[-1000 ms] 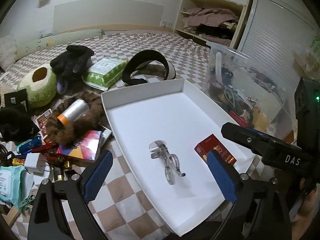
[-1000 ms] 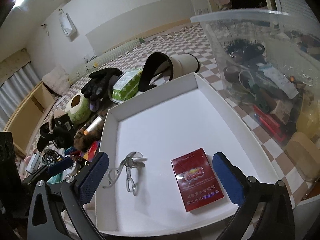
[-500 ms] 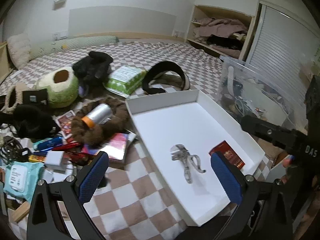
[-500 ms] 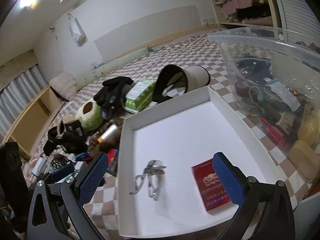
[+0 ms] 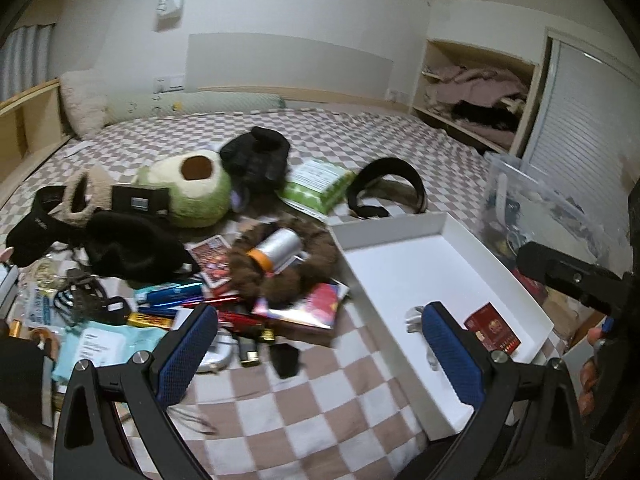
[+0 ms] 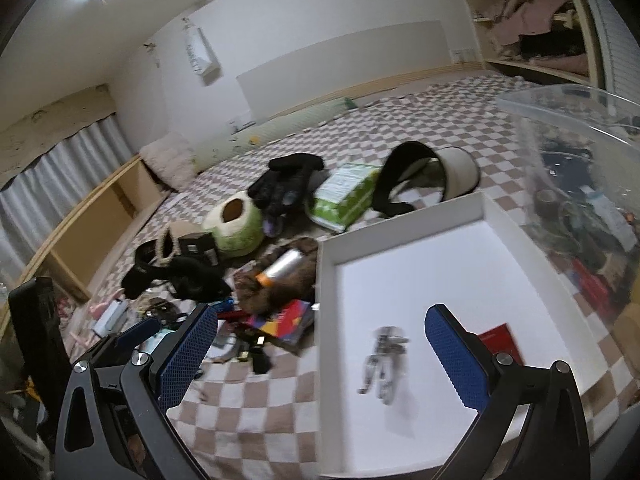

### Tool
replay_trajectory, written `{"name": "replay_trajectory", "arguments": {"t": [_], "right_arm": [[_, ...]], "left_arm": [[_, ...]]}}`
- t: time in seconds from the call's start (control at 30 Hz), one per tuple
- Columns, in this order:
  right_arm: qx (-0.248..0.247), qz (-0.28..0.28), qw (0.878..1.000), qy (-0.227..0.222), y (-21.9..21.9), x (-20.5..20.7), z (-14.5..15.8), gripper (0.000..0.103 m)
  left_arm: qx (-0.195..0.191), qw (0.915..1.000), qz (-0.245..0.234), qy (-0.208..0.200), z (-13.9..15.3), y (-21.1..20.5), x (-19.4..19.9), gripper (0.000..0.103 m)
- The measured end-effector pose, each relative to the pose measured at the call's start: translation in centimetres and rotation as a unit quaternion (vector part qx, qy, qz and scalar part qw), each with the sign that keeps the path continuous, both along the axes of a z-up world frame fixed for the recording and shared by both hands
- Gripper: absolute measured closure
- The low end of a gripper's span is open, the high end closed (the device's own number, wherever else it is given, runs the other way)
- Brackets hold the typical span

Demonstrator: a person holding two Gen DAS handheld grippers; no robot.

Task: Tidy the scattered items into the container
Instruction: 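Move both grippers away from the tray toward the cluttered items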

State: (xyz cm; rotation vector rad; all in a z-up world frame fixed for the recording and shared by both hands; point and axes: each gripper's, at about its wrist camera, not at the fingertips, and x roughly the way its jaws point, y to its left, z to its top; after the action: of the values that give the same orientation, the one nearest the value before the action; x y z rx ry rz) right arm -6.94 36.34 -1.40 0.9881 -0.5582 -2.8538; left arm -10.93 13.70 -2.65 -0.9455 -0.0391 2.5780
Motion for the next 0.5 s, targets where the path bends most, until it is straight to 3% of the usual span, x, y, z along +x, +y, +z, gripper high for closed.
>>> {"name": "replay_trajectory", "arguments": {"t": [0.5], "right_arm": [[0.050,0.059,0.997,0.016,-7.9,-1.1,1.7,0.000]], "left_arm": [[0.011,0.9984,0.056,0.004,1.0,-7.2,0.2,0.001]]}}
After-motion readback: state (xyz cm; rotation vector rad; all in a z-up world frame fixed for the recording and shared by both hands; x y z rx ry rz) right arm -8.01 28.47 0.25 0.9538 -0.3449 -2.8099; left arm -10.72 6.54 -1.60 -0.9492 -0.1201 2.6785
